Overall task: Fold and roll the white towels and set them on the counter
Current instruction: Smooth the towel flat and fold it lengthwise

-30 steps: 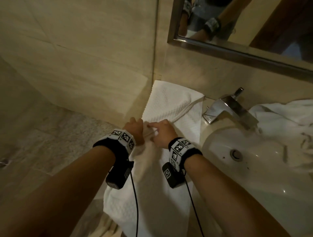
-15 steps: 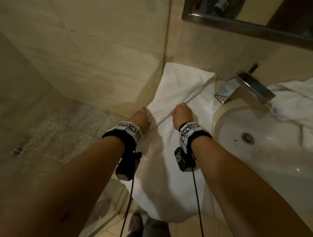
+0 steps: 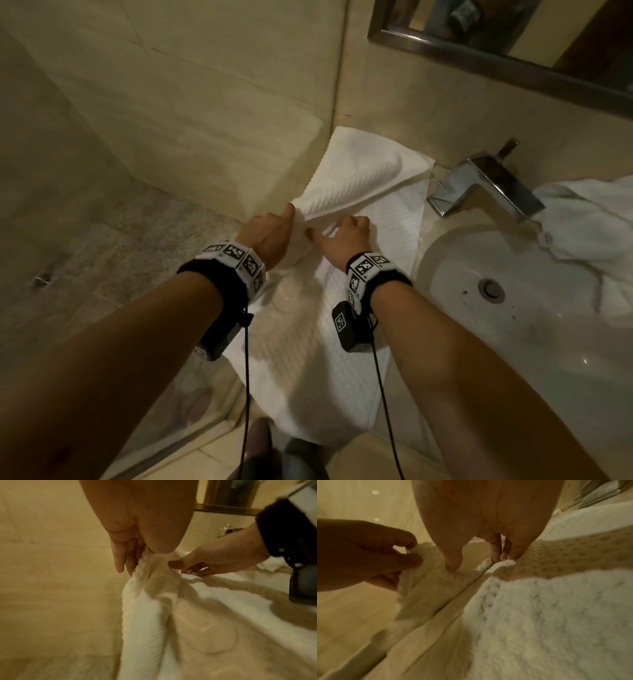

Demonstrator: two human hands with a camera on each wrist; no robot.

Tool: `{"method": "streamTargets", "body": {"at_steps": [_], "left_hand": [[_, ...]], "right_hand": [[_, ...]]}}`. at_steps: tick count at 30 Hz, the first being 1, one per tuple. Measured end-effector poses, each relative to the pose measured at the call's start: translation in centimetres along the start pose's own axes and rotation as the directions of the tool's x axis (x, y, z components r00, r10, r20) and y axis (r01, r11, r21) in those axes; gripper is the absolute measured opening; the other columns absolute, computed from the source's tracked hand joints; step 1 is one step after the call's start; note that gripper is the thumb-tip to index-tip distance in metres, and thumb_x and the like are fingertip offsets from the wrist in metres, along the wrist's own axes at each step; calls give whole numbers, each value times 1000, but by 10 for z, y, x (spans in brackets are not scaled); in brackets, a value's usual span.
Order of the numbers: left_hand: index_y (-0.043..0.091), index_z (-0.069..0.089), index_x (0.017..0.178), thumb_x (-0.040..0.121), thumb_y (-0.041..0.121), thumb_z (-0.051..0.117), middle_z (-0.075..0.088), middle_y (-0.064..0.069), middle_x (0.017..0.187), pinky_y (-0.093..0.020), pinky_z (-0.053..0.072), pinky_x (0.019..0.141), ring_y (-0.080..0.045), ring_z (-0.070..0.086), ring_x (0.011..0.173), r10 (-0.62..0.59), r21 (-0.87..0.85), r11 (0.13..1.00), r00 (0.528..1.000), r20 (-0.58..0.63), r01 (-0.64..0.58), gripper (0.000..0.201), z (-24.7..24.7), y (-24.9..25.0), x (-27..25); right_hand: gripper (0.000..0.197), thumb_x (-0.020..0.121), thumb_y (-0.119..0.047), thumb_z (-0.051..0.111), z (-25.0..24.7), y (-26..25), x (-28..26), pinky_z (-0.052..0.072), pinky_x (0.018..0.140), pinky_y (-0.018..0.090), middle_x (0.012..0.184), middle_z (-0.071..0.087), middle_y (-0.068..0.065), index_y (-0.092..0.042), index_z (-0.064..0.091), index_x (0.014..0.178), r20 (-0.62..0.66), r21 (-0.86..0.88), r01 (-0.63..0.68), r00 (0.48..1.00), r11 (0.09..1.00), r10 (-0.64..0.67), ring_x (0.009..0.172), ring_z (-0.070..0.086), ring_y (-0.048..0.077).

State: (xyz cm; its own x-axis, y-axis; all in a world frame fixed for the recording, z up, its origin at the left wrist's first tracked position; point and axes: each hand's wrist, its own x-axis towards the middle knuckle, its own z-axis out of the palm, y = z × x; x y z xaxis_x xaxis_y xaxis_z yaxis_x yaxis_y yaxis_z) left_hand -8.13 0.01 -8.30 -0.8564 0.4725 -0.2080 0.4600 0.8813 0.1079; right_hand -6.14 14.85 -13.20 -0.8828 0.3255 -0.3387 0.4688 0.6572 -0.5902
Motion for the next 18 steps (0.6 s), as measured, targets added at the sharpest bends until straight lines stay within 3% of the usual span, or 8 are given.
{"method": "streamTargets", "body": {"at_steps": [5,8,10,12,14,15,17,18], "left_hand": [[6,32,115,102,29,30,61,-23,96,-39,41,66,-36,57,78,70,-42,996,996,-60,-73,27,-10,-4,-14],[3,32,119,94,42,49,63,-22,98,-34,36,62,-38,60,85,36,-42,998,999,11,-36,49,-20,4,-23],[3,32,117,82,35,66,61,-20,103,-34,37,61,-38,60,91,0,-6,1000,995,105,0,58,-25,11,-27],[1,32,121,78,21,68,58,-20,107,-33,39,63,-36,60,95,-25,-9,1000,983,182,27,60,-28,18,-28],[-1,29,128,79,15,67,56,-21,110,-33,42,64,-37,59,98,-18,-12,1000,977,212,21,64,-28,26,-27],[-1,28,130,80,14,67,56,-21,110,-34,43,65,-37,59,98,-7,-9,1000,978,208,9,65,-27,30,-27],[1,28,130,80,13,66,57,-20,110,-35,43,65,-37,60,98,17,3,1000,982,190,-18,63,-24,39,-27],[2,29,129,80,13,66,57,-20,110,-35,43,65,-37,59,99,28,2,1000,983,184,-28,63,-22,44,-27]], "right_hand": [[91,83,-58,59,14,-6,-6,23,114,36,140,23,19,-1,23,143,-51,-197,-13,999,980,3,129,27,33],[86,90,-50,54,25,-1,-6,16,117,35,148,13,18,0,14,148,-58,-154,-63,997,986,54,136,17,30],[72,92,-37,52,22,1,-8,19,115,35,151,16,15,-3,21,148,-29,-117,-45,999,992,42,137,20,31],[44,92,-17,48,10,0,-9,41,100,37,134,43,22,5,47,130,-158,148,-5,987,989,29,122,45,35],[31,87,-2,39,-5,1,-6,55,79,41,100,62,28,12,65,98,-227,443,78,973,893,28,95,63,40],[30,86,-1,39,-14,3,-6,55,79,43,94,64,26,11,66,92,-151,528,-5,984,850,100,93,64,40],[24,88,-10,43,-32,3,-16,51,85,47,90,65,20,3,63,91,137,842,-224,969,490,207,91,62,38],[22,90,-16,47,-40,3,-20,51,85,48,87,65,18,0,61,90,263,884,-319,944,342,201,86,62,35]]}}
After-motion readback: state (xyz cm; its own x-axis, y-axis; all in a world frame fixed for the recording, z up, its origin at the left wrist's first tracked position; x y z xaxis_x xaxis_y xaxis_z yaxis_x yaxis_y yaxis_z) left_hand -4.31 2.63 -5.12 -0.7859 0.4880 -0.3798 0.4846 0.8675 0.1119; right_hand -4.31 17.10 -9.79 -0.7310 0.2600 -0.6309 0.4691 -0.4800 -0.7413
